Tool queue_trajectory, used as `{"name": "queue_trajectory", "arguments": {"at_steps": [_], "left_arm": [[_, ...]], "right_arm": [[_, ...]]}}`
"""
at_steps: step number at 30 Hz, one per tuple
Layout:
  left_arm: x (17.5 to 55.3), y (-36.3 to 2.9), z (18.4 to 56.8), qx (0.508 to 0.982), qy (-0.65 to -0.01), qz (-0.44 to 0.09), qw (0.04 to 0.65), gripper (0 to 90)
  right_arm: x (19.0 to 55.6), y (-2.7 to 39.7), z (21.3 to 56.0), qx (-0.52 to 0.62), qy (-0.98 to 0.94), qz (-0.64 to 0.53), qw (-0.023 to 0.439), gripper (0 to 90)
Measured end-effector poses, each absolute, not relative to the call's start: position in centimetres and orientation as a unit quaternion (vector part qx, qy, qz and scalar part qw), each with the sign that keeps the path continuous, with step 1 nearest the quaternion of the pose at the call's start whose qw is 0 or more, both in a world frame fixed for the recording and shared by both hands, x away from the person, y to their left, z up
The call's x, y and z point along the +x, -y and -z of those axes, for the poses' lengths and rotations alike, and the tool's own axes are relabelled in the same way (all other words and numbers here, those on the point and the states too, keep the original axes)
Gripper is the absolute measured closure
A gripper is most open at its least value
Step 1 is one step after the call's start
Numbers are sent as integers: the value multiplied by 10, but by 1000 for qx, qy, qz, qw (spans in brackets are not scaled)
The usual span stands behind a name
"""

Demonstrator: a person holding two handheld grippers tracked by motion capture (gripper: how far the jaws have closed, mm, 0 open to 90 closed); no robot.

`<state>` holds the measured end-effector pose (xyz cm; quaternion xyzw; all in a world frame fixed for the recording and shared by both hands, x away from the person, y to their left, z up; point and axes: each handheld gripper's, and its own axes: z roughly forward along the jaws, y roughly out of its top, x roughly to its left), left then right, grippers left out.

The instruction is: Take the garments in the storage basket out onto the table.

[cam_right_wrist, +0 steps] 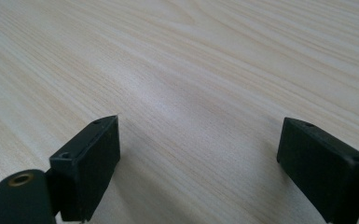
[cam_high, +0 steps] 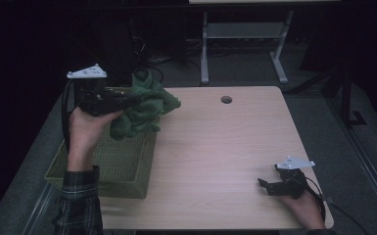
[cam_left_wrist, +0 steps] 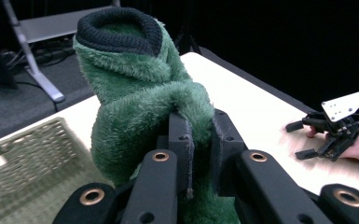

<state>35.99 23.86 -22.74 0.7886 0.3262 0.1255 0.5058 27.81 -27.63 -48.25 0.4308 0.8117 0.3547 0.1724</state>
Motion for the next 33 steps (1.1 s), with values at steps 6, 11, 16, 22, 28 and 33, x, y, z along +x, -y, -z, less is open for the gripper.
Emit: {"name": "queue_trajectory", "arguments": {"at_steps": [6,11,16,22,28,33], "left_arm": [[360,-214,238,792,-319,-118,507,806],[360,-193,249,795,-315,-109,507,805],[359,-174,261,801,-308,-100,504,805],[357,-155,282,811,-305,-88,491,805],[356,-139,302,817,-309,-82,480,805],[353,-123,317,821,-316,-87,467,804]], "right_arm": [[278,276,483,431,-812,-355,172,128],[278,276,482,431,-812,-355,172,127],[278,277,483,430,-812,-355,172,128],[278,276,482,431,-812,-354,172,127],[278,276,482,430,-812,-355,172,128],[278,276,482,431,-812,-354,172,128]]}}
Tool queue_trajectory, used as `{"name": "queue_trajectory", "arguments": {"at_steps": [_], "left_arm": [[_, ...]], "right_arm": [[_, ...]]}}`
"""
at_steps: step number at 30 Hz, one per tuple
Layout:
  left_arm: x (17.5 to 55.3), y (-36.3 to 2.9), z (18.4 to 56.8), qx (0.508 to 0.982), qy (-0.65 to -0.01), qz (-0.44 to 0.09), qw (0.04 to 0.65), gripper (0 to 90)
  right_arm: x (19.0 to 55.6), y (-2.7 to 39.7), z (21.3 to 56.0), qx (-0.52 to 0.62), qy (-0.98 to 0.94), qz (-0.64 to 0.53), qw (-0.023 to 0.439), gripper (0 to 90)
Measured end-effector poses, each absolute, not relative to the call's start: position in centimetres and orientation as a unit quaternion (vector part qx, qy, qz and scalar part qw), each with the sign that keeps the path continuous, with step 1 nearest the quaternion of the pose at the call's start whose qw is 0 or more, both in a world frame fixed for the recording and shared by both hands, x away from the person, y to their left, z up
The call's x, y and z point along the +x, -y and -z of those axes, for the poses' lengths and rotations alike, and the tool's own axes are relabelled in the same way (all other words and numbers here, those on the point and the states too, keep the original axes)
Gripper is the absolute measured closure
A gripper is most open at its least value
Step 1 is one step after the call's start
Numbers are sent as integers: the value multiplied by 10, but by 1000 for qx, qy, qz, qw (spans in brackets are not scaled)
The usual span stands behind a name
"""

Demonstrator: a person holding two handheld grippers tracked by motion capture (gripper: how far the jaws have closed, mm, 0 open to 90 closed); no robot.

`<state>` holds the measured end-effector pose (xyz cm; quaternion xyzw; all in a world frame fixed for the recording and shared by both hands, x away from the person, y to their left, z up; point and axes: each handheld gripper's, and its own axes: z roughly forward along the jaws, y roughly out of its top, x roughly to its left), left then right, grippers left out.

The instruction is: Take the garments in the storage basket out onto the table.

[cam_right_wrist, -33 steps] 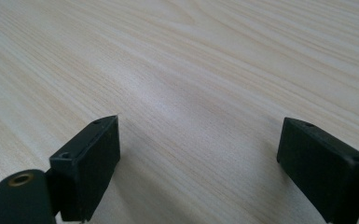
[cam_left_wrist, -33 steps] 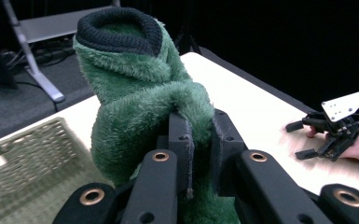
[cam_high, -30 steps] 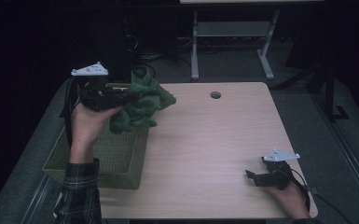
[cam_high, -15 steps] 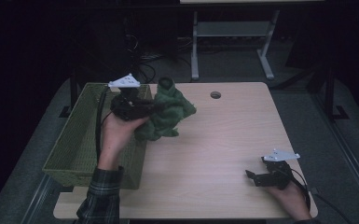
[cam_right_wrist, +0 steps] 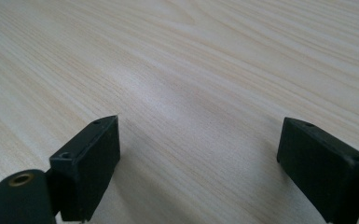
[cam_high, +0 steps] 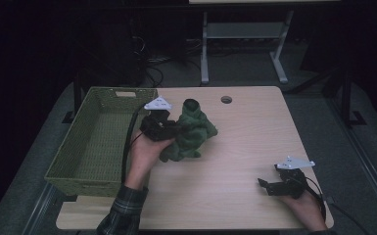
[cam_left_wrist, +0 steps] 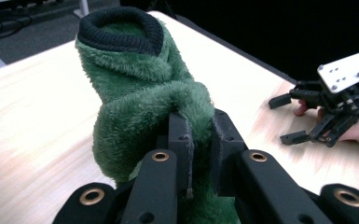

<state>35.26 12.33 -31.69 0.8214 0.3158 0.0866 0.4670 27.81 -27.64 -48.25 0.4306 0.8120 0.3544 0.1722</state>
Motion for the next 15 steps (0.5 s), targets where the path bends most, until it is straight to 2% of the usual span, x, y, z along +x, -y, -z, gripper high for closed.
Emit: {"name": "queue_trajectory", "arguments": {"at_steps": [15], "left_arm": [[345,-77,384,860,-306,-57,404,798]], "right_arm": [[278,277,483,429,-812,-354,173,128]]}}
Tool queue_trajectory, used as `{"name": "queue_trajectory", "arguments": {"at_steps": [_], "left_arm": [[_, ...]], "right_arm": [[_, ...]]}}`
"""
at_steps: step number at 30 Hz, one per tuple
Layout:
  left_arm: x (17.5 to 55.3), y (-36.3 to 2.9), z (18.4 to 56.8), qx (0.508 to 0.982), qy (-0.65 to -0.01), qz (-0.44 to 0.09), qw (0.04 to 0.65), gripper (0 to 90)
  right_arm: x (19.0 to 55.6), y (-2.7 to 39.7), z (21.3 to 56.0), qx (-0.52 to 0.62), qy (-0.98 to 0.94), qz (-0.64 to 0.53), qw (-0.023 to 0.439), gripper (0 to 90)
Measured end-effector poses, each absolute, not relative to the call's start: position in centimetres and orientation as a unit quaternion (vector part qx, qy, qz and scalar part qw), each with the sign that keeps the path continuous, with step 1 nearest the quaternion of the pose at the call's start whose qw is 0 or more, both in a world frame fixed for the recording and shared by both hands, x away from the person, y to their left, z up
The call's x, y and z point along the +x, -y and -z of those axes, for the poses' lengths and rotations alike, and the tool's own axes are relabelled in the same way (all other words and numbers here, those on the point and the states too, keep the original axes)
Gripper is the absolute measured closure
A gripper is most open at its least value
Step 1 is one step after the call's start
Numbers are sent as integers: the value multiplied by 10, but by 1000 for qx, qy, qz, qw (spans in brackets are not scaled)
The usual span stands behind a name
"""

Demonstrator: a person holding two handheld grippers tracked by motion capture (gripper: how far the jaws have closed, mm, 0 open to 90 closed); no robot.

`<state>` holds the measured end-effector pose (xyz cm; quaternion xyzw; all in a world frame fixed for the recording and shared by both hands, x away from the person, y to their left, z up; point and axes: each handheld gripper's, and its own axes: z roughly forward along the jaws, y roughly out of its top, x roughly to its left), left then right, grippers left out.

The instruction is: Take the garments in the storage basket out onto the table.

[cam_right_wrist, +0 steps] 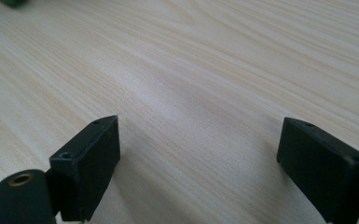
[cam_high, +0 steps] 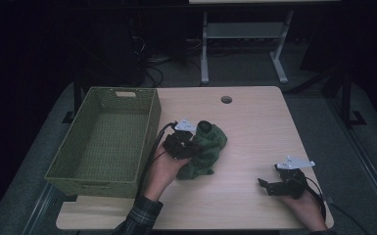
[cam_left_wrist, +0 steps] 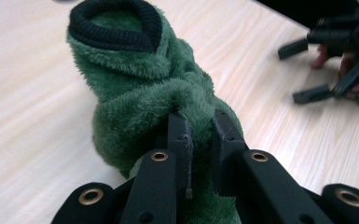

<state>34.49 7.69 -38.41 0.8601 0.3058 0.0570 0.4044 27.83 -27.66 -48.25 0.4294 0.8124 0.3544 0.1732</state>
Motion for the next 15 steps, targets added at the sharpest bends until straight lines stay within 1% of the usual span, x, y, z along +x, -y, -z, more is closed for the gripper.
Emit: {"name": "queue_trajectory", "arguments": {"at_steps": [5,10,15], "left_arm": [[343,-66,400,871,-285,-39,397,793],[343,-55,414,871,-282,-17,401,788],[344,-42,428,880,-268,14,392,776]], "right_arm": [[278,277,483,429,-812,-354,173,128],[278,277,483,430,-812,-354,173,128],[278,276,482,430,-812,-354,173,128]]}}
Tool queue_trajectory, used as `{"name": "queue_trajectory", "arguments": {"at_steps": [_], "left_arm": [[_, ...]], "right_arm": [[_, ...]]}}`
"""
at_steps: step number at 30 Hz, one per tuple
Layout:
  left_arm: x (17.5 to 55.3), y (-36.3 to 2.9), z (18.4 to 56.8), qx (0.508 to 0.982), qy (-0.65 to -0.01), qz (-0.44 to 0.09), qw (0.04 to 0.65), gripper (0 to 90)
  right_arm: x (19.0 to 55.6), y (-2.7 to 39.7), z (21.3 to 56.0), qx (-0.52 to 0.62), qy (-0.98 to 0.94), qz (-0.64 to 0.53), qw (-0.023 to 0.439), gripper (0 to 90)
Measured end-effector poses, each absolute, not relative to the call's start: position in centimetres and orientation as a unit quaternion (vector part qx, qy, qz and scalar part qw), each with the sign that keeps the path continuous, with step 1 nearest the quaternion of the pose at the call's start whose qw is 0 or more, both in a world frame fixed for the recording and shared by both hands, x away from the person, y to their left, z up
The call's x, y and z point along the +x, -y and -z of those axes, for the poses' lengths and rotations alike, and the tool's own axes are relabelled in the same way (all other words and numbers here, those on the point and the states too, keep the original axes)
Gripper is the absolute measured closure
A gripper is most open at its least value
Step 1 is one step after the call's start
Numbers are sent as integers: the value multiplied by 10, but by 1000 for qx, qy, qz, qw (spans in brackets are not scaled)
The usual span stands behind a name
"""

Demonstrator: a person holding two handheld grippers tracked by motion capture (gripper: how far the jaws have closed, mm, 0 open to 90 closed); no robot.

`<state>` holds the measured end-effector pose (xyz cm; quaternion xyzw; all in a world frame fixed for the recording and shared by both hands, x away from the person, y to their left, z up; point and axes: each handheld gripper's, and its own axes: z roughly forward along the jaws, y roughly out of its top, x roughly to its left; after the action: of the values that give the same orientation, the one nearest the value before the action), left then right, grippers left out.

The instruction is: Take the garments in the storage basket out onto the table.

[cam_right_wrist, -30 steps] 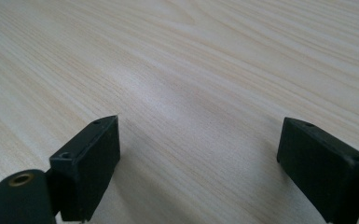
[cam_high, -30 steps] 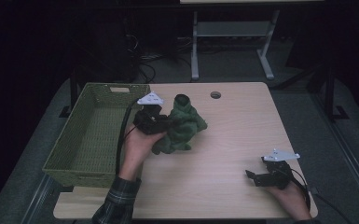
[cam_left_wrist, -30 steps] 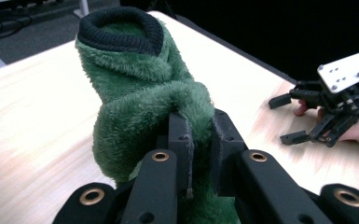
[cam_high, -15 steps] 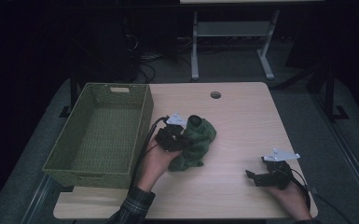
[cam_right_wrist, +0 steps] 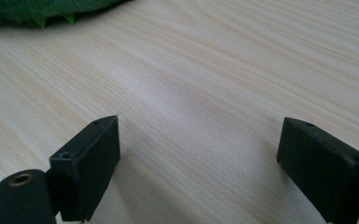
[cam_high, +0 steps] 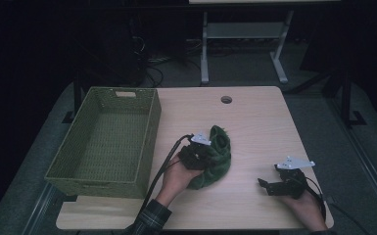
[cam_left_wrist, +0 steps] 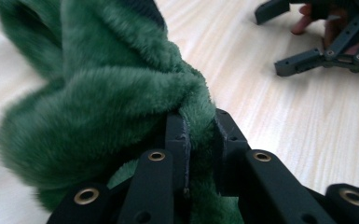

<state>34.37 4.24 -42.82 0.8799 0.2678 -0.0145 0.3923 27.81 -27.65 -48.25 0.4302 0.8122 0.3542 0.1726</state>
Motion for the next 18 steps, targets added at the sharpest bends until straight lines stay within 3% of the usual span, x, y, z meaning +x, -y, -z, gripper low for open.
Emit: {"name": "queue_trajectory", "arguments": {"at_steps": [5,9,18], "left_arm": [[339,-33,434,882,-257,33,394,732],[337,-34,427,877,-253,28,407,645],[337,-65,404,861,-264,12,434,552]], "right_arm": [[278,276,482,430,-812,-354,172,128],[278,276,482,430,-812,-354,172,128],[278,276,482,430,-812,-354,172,127]]}}
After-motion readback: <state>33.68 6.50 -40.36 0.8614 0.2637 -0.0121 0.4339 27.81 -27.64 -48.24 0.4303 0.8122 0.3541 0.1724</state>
